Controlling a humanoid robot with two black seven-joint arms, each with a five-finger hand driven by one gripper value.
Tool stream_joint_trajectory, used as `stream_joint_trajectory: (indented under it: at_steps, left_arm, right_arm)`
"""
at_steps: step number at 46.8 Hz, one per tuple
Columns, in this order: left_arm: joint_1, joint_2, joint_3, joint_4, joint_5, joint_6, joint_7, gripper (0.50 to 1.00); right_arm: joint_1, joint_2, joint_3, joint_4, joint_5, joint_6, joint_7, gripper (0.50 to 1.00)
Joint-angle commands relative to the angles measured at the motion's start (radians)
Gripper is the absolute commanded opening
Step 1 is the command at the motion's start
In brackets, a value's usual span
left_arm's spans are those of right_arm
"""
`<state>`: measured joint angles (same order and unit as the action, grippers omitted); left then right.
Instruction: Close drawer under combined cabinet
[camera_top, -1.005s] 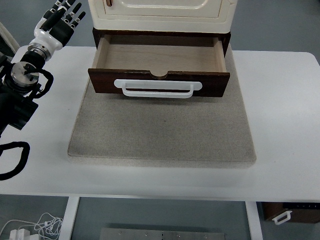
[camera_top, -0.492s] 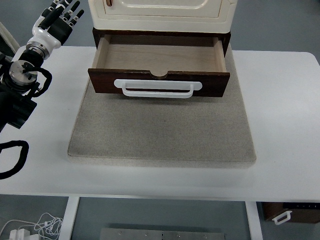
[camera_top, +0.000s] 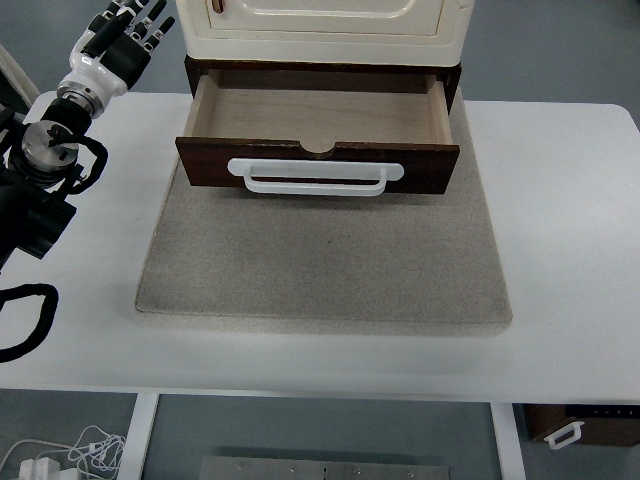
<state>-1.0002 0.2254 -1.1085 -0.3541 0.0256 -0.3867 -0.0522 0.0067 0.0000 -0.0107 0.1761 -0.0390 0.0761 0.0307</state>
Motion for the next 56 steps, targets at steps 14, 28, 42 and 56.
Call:
stream_joint_trajectory:
  at_steps: [14,28,42,56]
  left_arm:
    - [-0.009,0.009,-0.001,0.009,-0.151,0.005,0.002,1.0]
    - [-0.017,0.031,-0.016,0.004,-0.159,0.008,0.002,1.0]
    - [-0.018,0.052,0.002,0.001,-0.145,0.023,0.0,1.0]
    - [-0.083,0.117,0.075,-0.022,-0.122,0.025,0.0,1.0]
  right_arm:
    - [0.001,0.0,0.0,0.0,0.001,-0.001,0.0,0.952]
    - [0.001,0.0,0.0,0.0,-0.001,0.001,0.0,0.952]
    - [-0.001,0.0,0.0,0.0,-0.001,-0.001,0.0,0.952]
    - [0.001,0.0,0.0,0.0,0.001,0.001,0.0,0.952]
